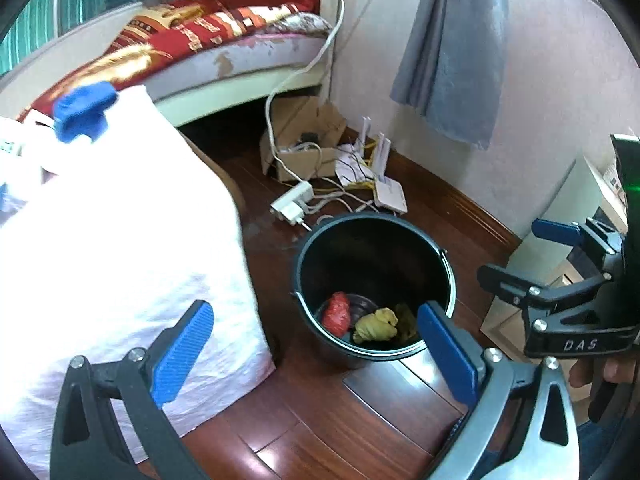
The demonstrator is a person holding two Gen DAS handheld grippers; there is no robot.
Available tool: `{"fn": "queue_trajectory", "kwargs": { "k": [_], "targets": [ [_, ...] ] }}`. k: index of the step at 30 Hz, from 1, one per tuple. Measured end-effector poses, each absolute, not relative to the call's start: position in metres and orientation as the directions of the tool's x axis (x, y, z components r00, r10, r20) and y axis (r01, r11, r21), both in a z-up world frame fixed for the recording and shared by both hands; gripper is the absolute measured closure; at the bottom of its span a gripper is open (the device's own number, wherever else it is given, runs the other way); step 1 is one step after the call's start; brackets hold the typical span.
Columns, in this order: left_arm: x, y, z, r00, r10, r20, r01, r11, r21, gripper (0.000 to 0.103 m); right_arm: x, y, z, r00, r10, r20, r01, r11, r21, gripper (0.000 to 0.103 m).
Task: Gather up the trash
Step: 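Move both tools back toward the trash on the bed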
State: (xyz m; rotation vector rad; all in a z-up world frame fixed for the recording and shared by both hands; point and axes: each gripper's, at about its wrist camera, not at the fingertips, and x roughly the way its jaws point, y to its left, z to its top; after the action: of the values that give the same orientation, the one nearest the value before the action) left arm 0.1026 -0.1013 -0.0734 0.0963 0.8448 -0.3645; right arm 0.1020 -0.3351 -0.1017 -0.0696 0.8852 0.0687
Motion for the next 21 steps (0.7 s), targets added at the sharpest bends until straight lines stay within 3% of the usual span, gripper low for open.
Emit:
{"fn": "queue_trajectory", "kwargs": {
  "k": [21],
  "targets": [
    [0.093,0.006,-0.016,0.768,-0.118,-0.630,0.147,0.989,-0.005,0.001,0.123,-0.213,-0.025,0.752,0.225,-0.619,-0.300,0.954,-0.018,0.000]
  ]
}}
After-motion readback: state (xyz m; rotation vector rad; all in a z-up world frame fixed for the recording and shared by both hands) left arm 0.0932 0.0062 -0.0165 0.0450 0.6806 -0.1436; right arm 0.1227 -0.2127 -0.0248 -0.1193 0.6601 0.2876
